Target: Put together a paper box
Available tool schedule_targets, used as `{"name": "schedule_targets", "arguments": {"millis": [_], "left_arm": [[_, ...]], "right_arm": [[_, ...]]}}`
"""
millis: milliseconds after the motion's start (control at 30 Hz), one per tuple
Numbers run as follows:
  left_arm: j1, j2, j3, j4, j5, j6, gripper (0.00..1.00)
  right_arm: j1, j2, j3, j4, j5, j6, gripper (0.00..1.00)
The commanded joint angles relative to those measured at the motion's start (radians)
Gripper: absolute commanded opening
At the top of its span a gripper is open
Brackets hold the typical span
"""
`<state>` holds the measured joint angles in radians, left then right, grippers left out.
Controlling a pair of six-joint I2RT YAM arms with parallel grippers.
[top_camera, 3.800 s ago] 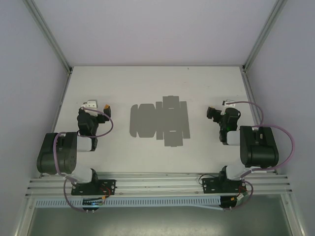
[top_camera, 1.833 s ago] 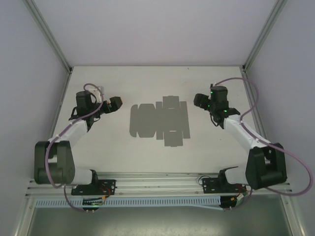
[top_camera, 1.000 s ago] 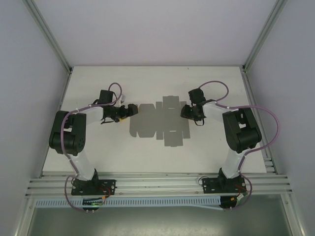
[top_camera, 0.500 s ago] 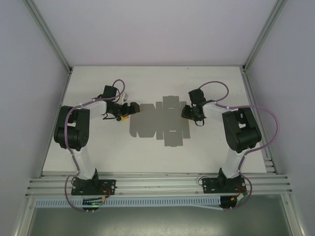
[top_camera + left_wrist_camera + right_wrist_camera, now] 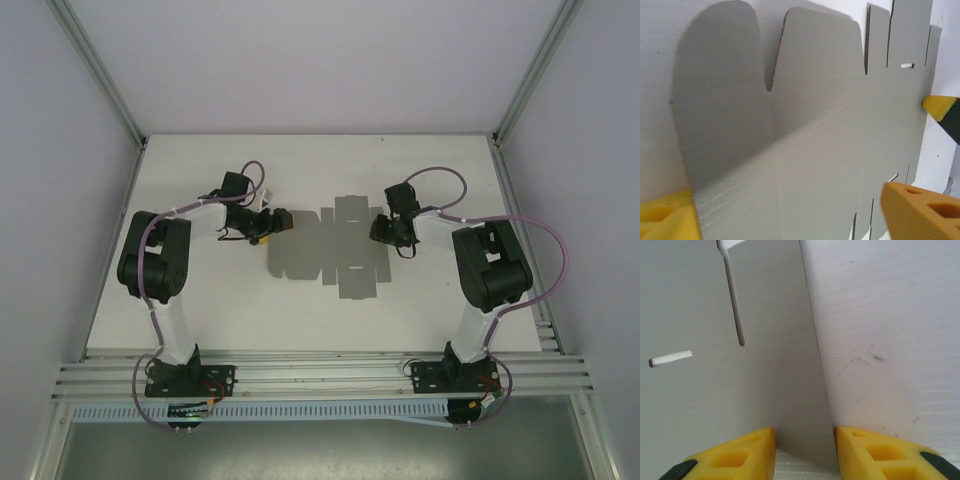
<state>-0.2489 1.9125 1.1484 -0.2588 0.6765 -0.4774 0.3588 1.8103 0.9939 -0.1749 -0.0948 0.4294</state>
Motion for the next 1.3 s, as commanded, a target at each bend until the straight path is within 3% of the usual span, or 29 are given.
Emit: {"name": "schedule_targets", "arguments": {"millis": [0, 100, 267, 400, 567, 767, 900, 1067, 1167, 1267], "left_arm": [[-0.055, -0.113, -0.009, 0.118, 0.221, -0.032, 0.69], [-0.055, -0.166, -0.024, 0.146, 0.226, -0.041, 0.51], [-0.055, -0.197, -0.062, 0.232, 0.264, -0.066, 0.3], [-0.056, -0.18, -0.07, 0.252, 0.26, -0.054, 0.02], [-0.054, -0.278, -0.087, 0.294, 0.275, -0.016, 0.0], [-0.053, -0.371, -0.124, 0.427, 0.359, -0.045, 0.0], [-0.053, -0.446, -0.135, 0.515, 0.429, -0.089, 0.0], [-0.054, -0.577, -0.154, 0.489, 0.388, -0.064, 0.0], [-0.053, -0.646, -0.176, 0.443, 0.296, -0.036, 0.0], [-0.054, -0.685, -0.208, 0.484, 0.3, -0.053, 0.0]], "right_arm": [[0.023, 0.08, -0.058, 0.086, -0.095, 0.02, 0.37], [0.022, 0.064, -0.074, 0.11, -0.101, 0.023, 0.37], [0.013, 0.023, -0.115, 0.199, -0.172, 0.033, 0.37], [-0.004, -0.021, -0.137, 0.236, -0.21, 0.039, 0.37], [-0.085, -0.161, -0.215, 0.3, -0.312, 0.043, 0.42], [-0.231, -0.416, -0.322, 0.351, -0.567, 0.01, 0.58], [-0.288, -0.542, -0.348, 0.355, -0.708, -0.006, 0.63], [-0.345, -0.662, -0.35, 0.332, -0.768, 0.027, 0.63], [-0.351, -0.71, -0.376, 0.394, -0.846, 0.07, 0.61], [-0.351, -0.746, -0.404, 0.454, -0.907, 0.102, 0.58]]}}
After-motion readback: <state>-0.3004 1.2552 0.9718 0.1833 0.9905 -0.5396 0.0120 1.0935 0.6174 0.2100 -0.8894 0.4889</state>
